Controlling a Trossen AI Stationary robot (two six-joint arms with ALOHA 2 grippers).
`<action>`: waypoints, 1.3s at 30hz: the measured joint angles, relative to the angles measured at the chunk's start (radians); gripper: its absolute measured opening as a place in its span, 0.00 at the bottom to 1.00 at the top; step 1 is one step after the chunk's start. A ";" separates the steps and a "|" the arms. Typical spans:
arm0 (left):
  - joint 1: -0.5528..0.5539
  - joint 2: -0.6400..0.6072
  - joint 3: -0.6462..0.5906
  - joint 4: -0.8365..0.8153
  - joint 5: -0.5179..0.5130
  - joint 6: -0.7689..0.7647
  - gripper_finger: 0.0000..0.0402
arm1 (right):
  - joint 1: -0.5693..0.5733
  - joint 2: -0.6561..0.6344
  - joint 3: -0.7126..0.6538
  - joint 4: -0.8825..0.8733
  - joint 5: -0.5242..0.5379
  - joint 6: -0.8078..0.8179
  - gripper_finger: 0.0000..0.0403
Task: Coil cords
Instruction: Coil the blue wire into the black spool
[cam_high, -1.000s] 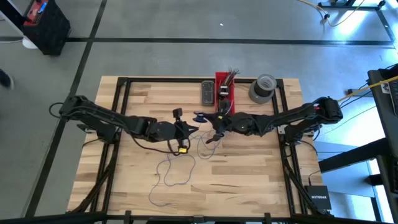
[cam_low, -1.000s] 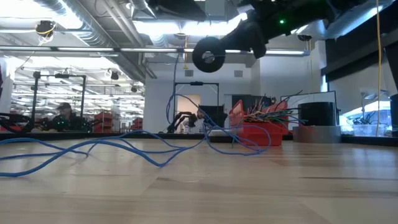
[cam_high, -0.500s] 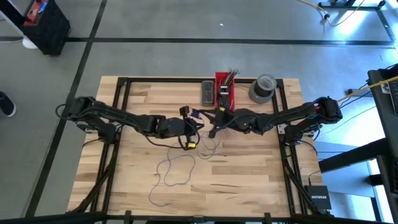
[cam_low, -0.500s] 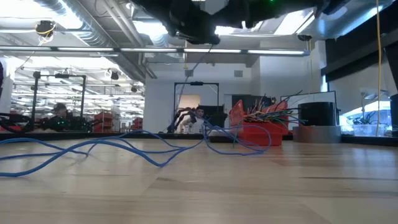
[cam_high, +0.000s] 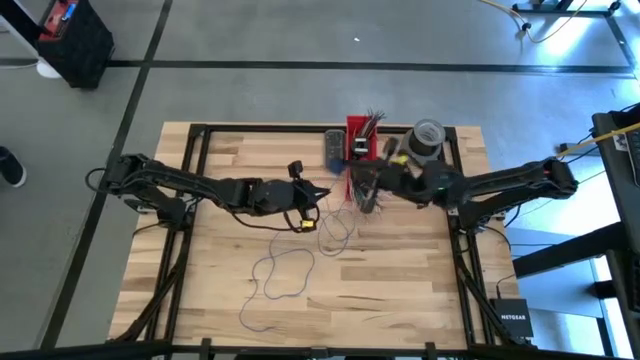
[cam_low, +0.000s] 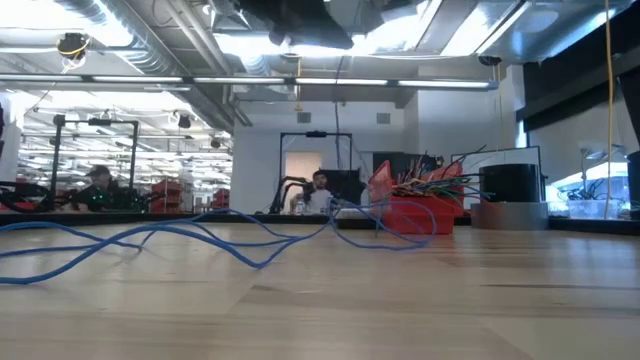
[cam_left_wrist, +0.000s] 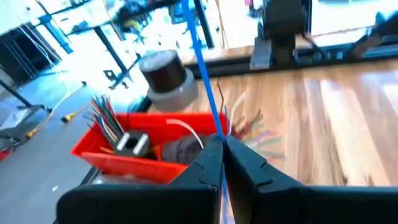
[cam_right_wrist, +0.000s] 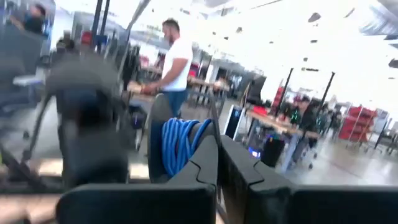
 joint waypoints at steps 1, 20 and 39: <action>0.000 0.001 -0.002 -0.005 0.001 0.000 0.01 | 0.005 -0.021 0.000 0.001 0.003 -0.009 0.02; 0.000 -0.033 -0.011 -0.187 -0.129 -0.003 0.01 | 0.005 -0.130 0.080 -0.402 -0.107 0.046 0.02; -0.059 -0.265 -0.035 -0.549 -0.335 -0.219 0.01 | 0.004 0.097 0.075 -0.708 -0.039 0.058 0.02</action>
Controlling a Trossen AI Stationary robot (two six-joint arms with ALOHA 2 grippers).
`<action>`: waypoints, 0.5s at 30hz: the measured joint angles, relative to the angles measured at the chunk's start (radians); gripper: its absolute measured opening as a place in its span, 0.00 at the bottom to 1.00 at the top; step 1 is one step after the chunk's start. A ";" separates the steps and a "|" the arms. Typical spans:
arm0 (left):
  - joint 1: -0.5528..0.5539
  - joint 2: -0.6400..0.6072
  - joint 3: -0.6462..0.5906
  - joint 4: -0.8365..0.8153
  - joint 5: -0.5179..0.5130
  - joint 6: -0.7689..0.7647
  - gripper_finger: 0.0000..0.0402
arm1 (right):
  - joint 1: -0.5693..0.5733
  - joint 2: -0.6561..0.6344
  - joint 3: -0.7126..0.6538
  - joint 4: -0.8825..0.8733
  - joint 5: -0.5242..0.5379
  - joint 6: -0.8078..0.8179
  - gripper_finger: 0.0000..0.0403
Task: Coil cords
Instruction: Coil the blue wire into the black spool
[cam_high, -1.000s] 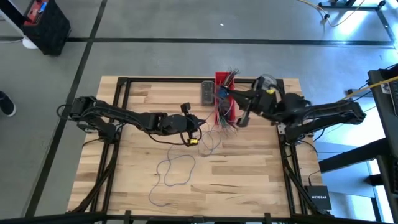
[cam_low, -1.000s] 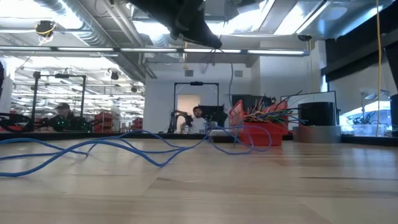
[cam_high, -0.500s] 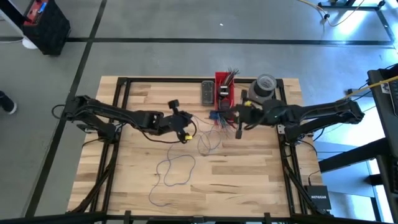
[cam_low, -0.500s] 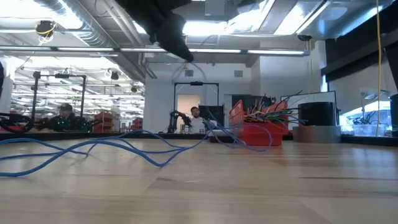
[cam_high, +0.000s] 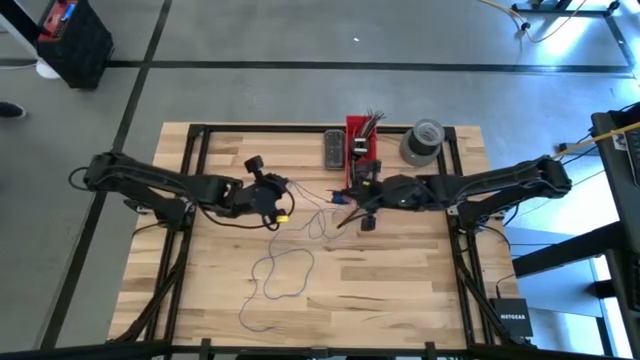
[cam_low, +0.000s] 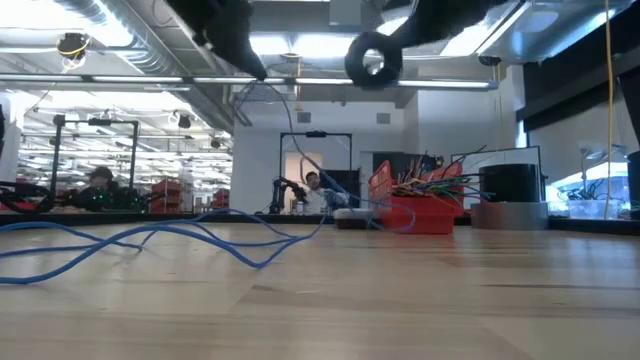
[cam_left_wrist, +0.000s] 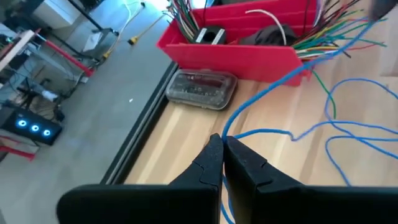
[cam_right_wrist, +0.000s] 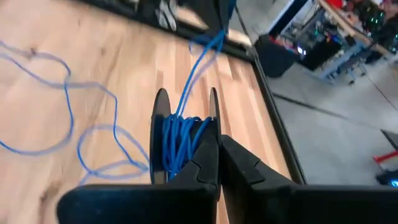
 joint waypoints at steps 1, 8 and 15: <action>-0.006 -0.010 -0.004 -0.001 -0.005 -0.005 0.01 | 0.000 0.016 0.000 -0.006 0.003 0.000 0.02; -0.035 -0.044 -0.011 0.006 -0.014 -0.030 0.01 | 0.000 0.110 -0.001 -0.015 0.025 0.000 0.02; -0.035 -0.044 -0.011 0.003 -0.019 -0.040 0.01 | 0.000 0.127 -0.003 0.032 0.115 0.012 0.02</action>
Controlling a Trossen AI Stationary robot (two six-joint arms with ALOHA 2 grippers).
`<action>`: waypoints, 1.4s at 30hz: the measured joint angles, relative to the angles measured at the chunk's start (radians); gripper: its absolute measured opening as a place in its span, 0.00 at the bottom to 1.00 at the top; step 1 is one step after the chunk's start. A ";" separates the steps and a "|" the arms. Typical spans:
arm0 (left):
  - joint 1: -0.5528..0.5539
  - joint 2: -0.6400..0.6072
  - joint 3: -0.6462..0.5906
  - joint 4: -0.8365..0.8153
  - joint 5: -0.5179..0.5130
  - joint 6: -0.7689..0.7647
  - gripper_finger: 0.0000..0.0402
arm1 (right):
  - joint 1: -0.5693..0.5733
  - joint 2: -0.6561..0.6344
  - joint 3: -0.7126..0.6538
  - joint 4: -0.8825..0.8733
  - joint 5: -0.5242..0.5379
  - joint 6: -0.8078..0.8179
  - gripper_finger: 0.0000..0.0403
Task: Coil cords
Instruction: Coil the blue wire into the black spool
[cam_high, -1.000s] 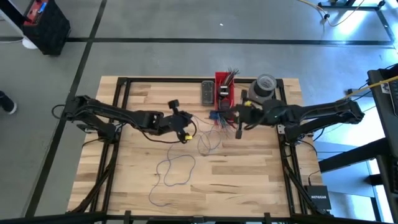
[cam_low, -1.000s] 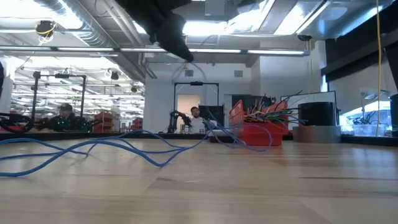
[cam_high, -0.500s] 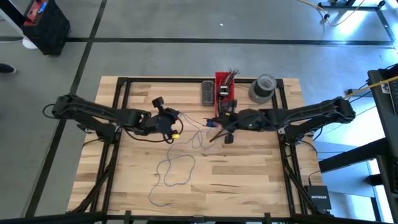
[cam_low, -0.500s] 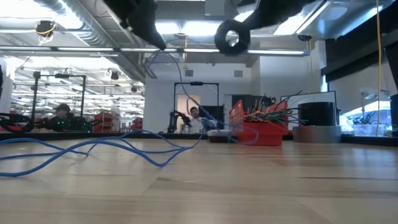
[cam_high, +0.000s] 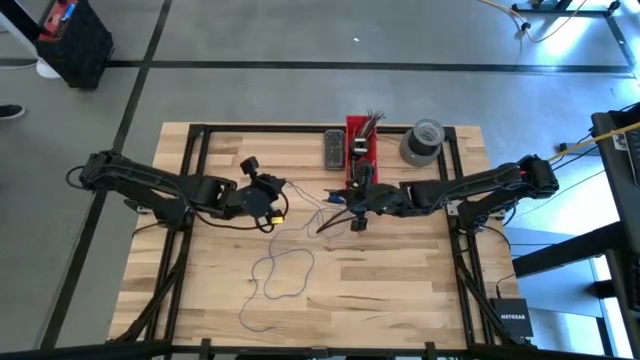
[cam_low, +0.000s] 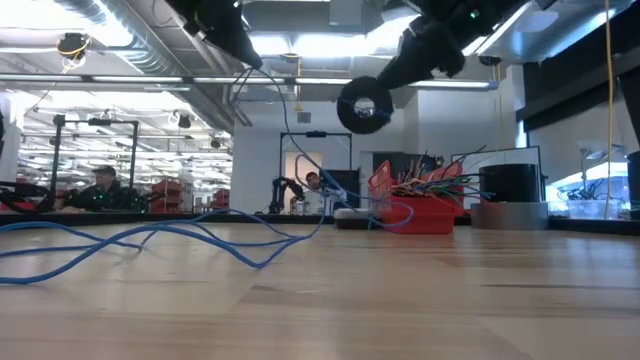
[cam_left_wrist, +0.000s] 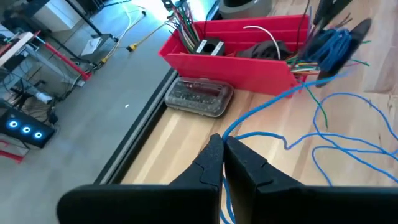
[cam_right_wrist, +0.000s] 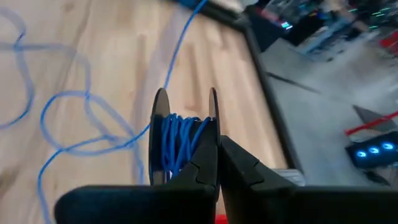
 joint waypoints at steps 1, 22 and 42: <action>0.000 0.001 0.000 -0.003 -0.001 -0.003 0.01 | 0.000 -0.007 -0.001 0.017 0.012 -0.002 0.02; 0.039 0.022 -0.007 -0.112 0.005 -0.097 0.01 | 0.001 -0.177 -0.001 0.436 -0.020 -0.097 0.02; 0.100 0.183 -0.006 0.275 0.201 0.175 0.01 | 0.001 -0.176 -0.002 0.664 -0.270 -0.148 0.02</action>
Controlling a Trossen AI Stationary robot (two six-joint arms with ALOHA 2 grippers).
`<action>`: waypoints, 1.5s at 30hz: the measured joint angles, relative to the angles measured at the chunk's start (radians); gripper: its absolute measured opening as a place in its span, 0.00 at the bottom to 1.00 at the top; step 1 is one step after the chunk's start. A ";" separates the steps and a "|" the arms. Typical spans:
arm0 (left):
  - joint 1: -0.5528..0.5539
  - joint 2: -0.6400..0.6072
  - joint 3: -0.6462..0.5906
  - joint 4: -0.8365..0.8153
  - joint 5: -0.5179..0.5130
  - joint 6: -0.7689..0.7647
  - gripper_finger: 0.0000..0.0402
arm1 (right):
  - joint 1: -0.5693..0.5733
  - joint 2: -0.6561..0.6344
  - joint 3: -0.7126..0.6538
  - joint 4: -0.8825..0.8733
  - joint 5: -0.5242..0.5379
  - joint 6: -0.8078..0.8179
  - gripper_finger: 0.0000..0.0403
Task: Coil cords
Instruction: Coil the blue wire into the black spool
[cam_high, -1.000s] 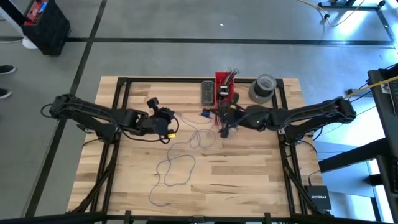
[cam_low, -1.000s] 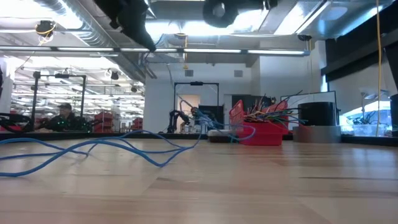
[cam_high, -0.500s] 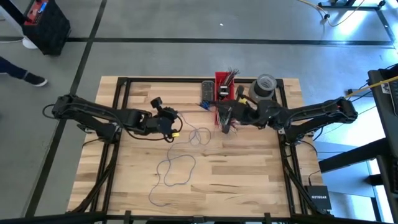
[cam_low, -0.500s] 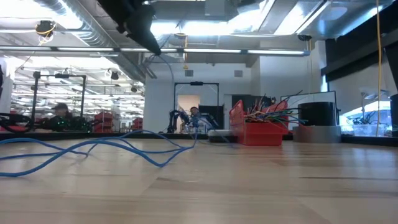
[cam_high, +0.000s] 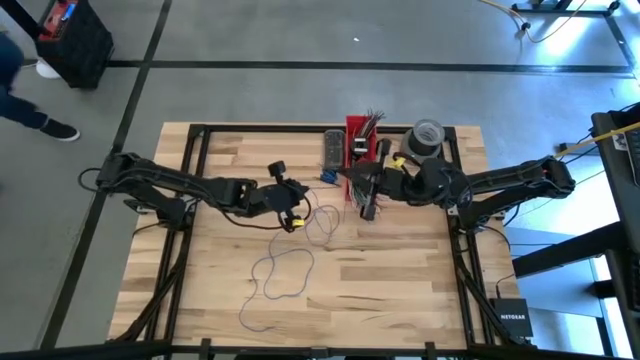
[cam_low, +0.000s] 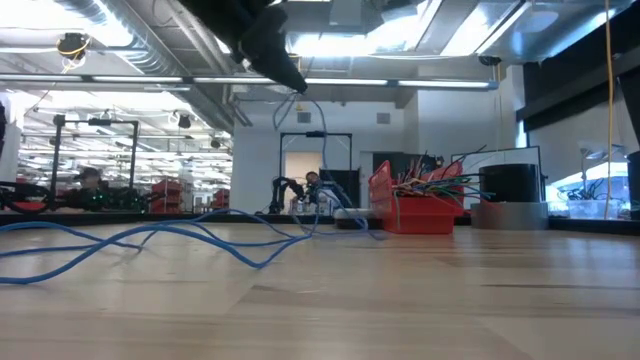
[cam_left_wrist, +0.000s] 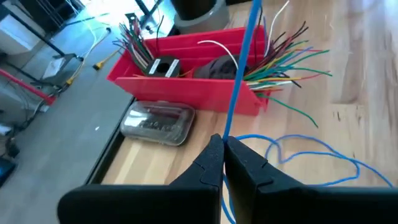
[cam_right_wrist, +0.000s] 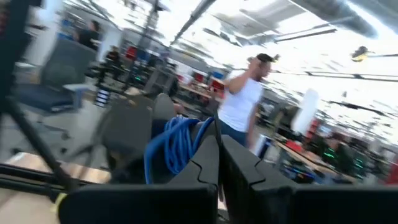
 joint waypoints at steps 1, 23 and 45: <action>0.006 0.006 0.000 -0.004 0.002 0.004 0.01 | 0.000 0.000 0.000 0.002 -0.027 0.003 0.02; 0.043 -0.106 -0.004 -0.369 -0.135 -0.205 0.01 | 0.000 0.001 0.005 -0.631 0.081 0.008 0.02; -0.034 -0.101 -0.002 -0.107 0.172 -0.132 0.01 | -0.084 0.302 0.002 -0.590 0.530 0.050 0.02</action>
